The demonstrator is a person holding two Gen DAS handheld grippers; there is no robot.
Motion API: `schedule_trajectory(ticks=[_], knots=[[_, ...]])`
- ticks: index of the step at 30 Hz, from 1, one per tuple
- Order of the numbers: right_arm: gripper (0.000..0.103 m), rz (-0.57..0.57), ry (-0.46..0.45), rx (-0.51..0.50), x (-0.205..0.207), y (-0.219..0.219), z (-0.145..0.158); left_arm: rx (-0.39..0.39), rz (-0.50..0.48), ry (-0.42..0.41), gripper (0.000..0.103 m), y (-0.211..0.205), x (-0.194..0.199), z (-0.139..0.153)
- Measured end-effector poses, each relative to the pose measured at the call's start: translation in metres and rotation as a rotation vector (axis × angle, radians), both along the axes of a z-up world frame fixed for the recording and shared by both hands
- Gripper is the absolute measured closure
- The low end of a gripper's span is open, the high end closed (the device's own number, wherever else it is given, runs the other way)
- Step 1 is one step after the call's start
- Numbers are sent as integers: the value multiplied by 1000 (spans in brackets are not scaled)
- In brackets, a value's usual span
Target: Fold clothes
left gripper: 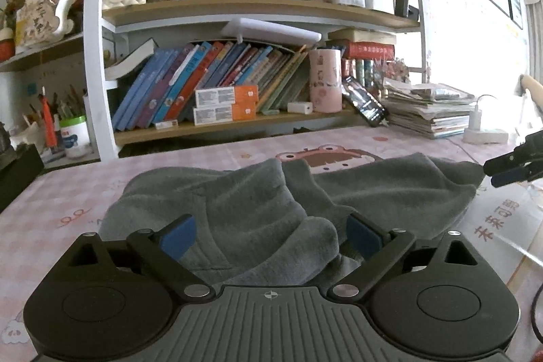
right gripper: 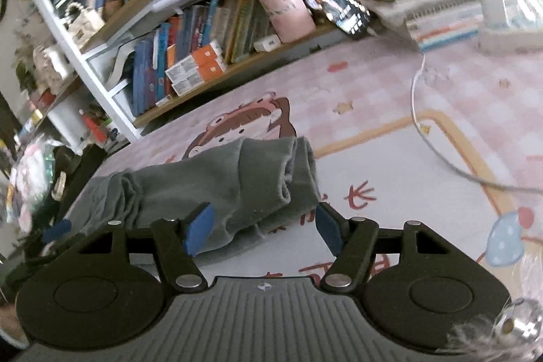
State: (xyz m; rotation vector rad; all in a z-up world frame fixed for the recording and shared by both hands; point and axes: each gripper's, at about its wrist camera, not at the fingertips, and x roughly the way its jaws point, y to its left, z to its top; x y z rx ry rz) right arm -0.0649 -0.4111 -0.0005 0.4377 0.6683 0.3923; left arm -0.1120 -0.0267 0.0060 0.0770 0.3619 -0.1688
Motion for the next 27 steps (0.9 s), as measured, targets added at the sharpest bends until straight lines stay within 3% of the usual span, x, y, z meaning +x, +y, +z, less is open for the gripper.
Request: schedule_trajectory(ticks=[4, 10, 15, 18, 22, 27], knots=[[38, 13, 62, 57, 12, 5, -9, -12, 9, 0, 3, 2, 0, 0], [42, 2, 99, 78, 30, 19, -12, 47, 30, 9, 3, -6, 3, -1], [77, -27, 98, 39, 42, 30, -12, 82, 42, 10, 1, -10, 2, -3], [89, -17, 24, 57, 37, 31, 0, 75, 44, 6, 0, -9, 1, -2], [90, 1, -34, 51, 30, 36, 14, 60, 53, 7, 0, -6, 1, -2], [90, -29, 22, 73, 36, 34, 4, 68, 48, -3, 0, -7, 0, -1]])
